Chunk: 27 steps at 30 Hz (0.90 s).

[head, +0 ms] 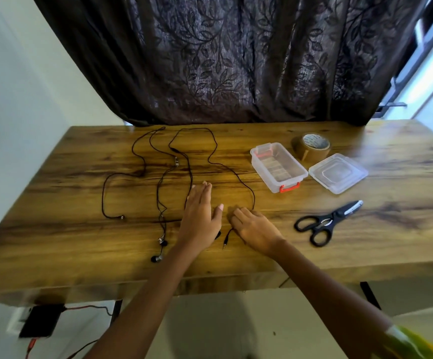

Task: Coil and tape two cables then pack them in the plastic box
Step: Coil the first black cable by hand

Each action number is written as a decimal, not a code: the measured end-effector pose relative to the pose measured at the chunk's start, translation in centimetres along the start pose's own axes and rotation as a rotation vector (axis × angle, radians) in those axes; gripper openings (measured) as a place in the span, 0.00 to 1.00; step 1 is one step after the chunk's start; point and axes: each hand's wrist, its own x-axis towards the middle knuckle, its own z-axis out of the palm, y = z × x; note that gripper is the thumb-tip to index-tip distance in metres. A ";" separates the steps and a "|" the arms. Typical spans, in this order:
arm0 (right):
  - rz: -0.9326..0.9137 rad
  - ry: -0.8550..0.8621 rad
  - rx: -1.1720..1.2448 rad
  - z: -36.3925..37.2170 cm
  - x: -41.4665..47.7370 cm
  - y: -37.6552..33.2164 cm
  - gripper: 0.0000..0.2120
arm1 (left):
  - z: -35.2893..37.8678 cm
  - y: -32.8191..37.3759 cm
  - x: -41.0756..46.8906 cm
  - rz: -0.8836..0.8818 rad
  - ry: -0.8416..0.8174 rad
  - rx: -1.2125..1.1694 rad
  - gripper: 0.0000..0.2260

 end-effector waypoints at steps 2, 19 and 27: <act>0.072 0.019 0.020 -0.2 -0.3 0.0 0.12 | 0.1 0.2 -0.2 0.009 -0.024 -0.014 0.26; 0.438 0.607 0.626 -11.4 -0.8 5.5 0.05 | -3.0 10.0 3.3 0.057 -0.311 -0.682 0.11; 0.666 0.786 1.185 -13.8 -2.7 11.3 0.08 | -5.5 17.1 6.0 0.028 -0.490 -1.329 0.13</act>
